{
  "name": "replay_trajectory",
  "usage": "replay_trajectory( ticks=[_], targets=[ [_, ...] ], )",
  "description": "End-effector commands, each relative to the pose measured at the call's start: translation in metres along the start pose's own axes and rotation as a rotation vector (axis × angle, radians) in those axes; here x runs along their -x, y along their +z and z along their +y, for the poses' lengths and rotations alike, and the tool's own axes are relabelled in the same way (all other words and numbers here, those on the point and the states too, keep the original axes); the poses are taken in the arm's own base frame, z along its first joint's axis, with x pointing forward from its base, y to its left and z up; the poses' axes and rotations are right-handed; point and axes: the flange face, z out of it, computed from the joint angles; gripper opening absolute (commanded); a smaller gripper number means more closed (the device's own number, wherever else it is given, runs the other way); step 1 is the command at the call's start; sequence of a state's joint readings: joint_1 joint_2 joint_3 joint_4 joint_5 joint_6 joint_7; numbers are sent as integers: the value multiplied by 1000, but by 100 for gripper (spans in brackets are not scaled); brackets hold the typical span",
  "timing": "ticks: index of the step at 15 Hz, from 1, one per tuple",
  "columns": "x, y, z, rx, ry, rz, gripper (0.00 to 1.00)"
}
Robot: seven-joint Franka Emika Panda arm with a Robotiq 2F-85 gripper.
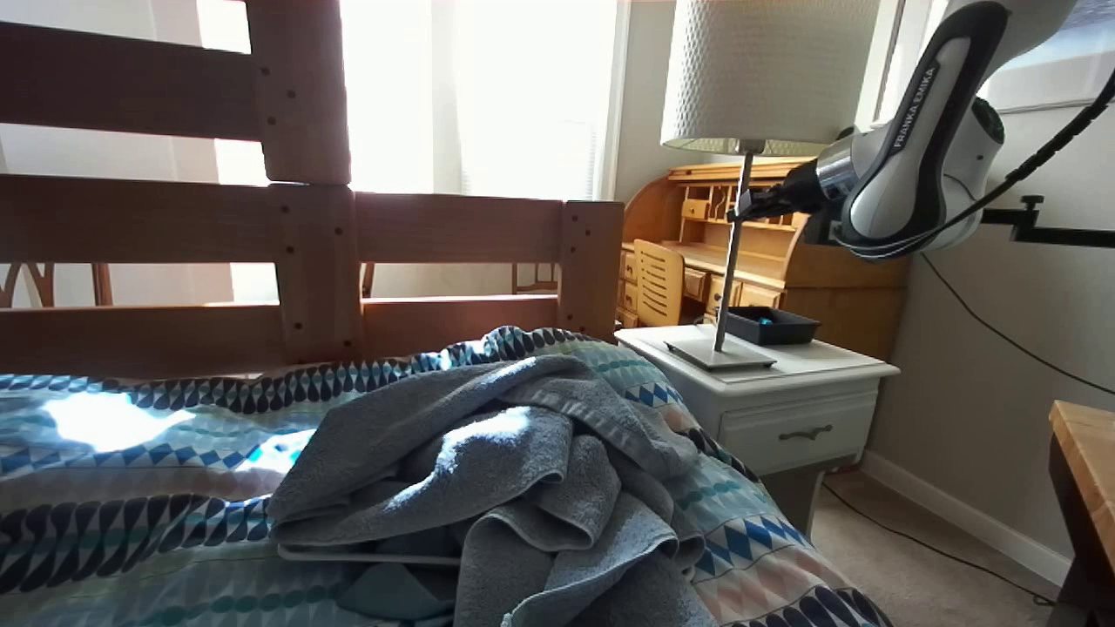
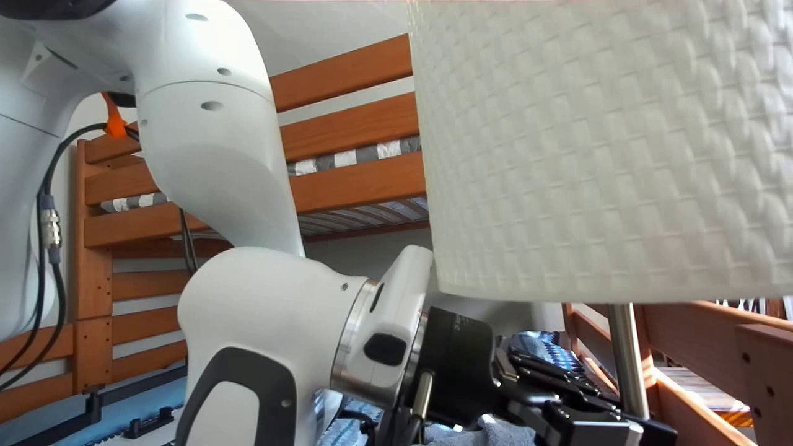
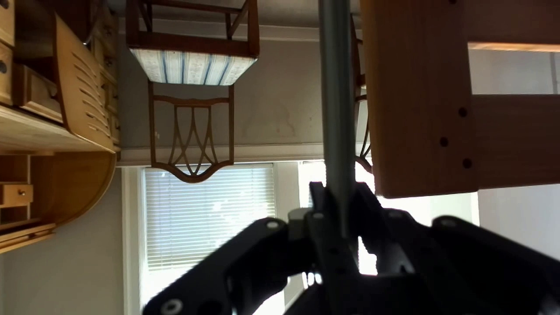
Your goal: Move the lamp forward
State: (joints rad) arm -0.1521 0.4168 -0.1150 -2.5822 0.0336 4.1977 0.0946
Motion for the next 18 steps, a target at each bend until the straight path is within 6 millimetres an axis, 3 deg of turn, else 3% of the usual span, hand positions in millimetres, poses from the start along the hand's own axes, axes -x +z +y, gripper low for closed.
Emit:
replay_trajectory(
  ticks=[1,15,16,17,18],
  targets=[
    [-12,-12,-3,-38,-25,35,5],
    [-3,-9,7,-119,-110,11,5],
    [-3,-9,7,-119,-109,12,13],
    [-3,-9,7,-115,-108,8,44],
    [-3,-9,7,-115,-108,9,45]
  ],
)
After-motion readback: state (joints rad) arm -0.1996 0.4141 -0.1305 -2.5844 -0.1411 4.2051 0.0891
